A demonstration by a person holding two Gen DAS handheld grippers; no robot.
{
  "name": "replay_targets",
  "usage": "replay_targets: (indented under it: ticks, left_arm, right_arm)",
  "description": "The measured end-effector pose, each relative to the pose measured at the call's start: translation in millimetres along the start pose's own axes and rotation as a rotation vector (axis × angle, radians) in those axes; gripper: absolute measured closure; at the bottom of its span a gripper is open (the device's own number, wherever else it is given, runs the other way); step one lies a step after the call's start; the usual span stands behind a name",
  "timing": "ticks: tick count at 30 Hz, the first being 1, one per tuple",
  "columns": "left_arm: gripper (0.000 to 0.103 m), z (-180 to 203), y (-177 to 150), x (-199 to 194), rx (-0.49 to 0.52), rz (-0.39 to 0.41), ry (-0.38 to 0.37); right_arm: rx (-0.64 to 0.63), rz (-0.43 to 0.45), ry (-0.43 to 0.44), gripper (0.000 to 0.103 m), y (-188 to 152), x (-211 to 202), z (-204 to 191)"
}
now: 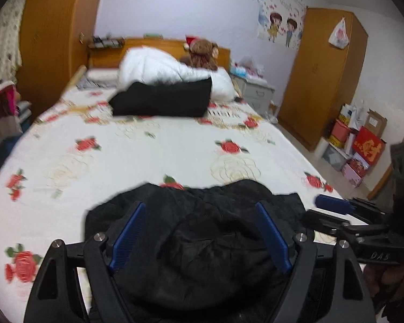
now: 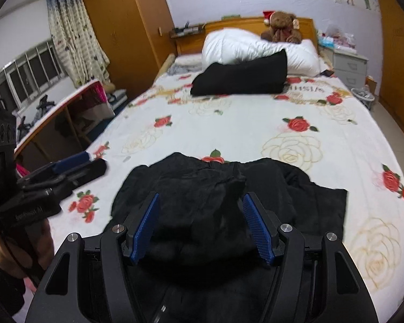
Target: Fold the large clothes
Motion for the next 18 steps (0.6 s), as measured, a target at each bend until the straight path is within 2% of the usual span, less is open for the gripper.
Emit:
replay_targets:
  ticks: [1, 2, 3, 6, 8, 10, 15, 18]
  left_arm:
    - [0.019, -0.6, -10.0, 12.8, 0.002, -0.032, -0.001]
    - [0.019, 0.3, -23.5, 25.5, 0.006, -0.068, -0.01]
    - [0.019, 0.6, -40.8, 37.9, 0.013, -0.103, -0.021]
    - [0.019, -5.2, -106.8, 75.4, 0.006, -0.243, -0.005]
    - [0.019, -7.5, -136.1, 90.3, -0.009, -0.287, 0.003]
    - [0.019, -4.1, -140.6, 93.7, -0.007, -0.282, 0.021]
    - [0.018, -5.4, -130.9, 110.9, -0.021, -0.301, 0.058]
    - [0.018, -1.6, -124.7, 108.1, -0.038, -0.321, 0.065]
  right_arm:
    - [-0.003, -0.023, 0.001, 0.043, -4.5, 12.2, 2.5]
    - [-0.003, -0.056, -0.003, 0.055, -12.6, 23.2, 5.3]
    - [0.004, -0.116, -0.005, 0.059, -29.7, 40.6, 11.4]
    - [0.013, -0.257, -0.033, 0.065, -82.1, 78.8, 26.5]
    - [0.051, -0.338, -0.031, 0.068, -119.4, 99.9, 42.4]
    - [0.085, -0.332, -0.017, 0.069, -130.5, 102.9, 50.2]
    - [0.059, -0.325, -0.067, 0.069, -126.3, 107.5, 51.4]
    - [0.088, -0.325, -0.07, 0.069, -124.2, 99.2, 54.1]
Point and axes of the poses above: each gripper's, at about its wrist camera, not at the fingertips, and x roughly the way its jaws point, z to its right, y to its top, the point moved 2 cm from there along x, roughly the way its jaws point, and after that the axes turned 5 degrees about x, right-handed, at the moved point
